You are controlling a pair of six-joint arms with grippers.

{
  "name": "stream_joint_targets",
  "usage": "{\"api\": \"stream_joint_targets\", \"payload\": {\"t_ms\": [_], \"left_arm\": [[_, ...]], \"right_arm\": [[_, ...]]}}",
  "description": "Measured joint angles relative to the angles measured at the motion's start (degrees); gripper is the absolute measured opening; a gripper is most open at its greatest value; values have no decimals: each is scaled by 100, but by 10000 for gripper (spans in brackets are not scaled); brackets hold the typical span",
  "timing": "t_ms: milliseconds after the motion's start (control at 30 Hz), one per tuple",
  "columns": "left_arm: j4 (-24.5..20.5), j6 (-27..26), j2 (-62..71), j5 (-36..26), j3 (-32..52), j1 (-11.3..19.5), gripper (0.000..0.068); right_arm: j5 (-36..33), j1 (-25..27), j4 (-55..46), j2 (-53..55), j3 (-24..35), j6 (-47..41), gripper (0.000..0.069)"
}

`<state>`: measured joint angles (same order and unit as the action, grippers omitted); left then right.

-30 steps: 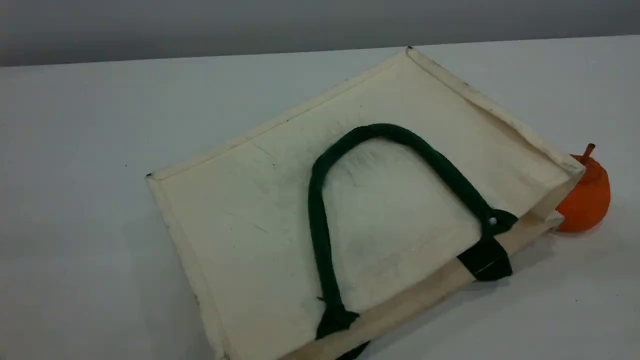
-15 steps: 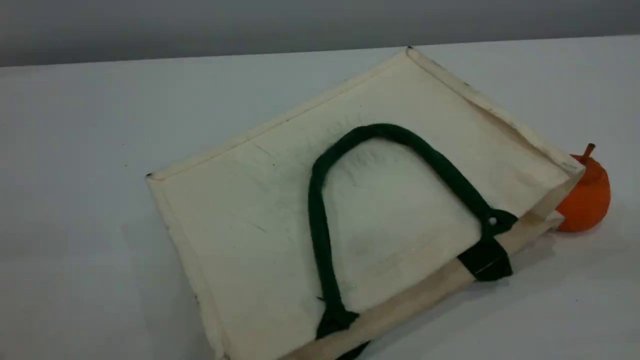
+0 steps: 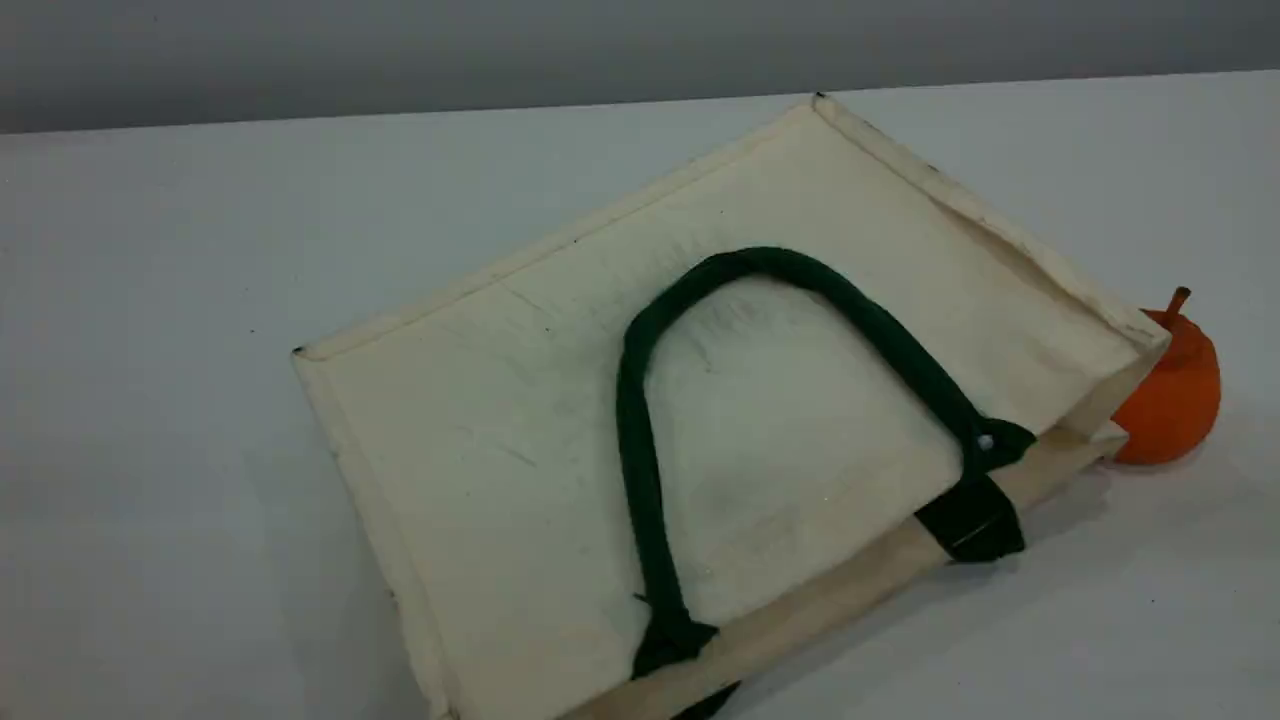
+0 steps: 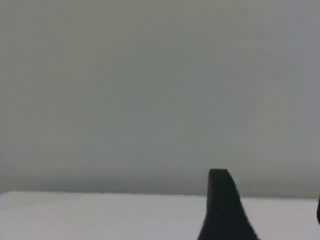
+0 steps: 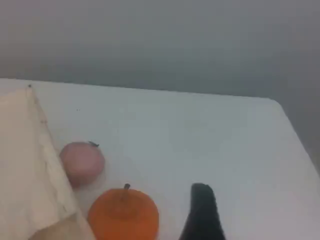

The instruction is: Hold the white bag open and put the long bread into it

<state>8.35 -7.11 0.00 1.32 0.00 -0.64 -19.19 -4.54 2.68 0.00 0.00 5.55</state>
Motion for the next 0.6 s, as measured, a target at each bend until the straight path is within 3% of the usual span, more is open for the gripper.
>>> {"api": "stream_joint_targets", "payload": {"t_ms": [133, 300, 400, 600], "left_arm": [[-106, -414, 0, -866, 0, 0, 400], [-159, -451, 0, -1914, 0, 0, 400], [-398, -451, 0, -2063, 0, 0, 400], [-402, -451, 0, -2150, 0, 0, 400]], "right_arm": [[0, 0, 6, 0, 0, 0, 469], [0, 0, 6, 0, 0, 0, 469], [0, 0, 11, 0, 0, 0, 469], [0, 0, 11, 0, 0, 0, 469]]}}
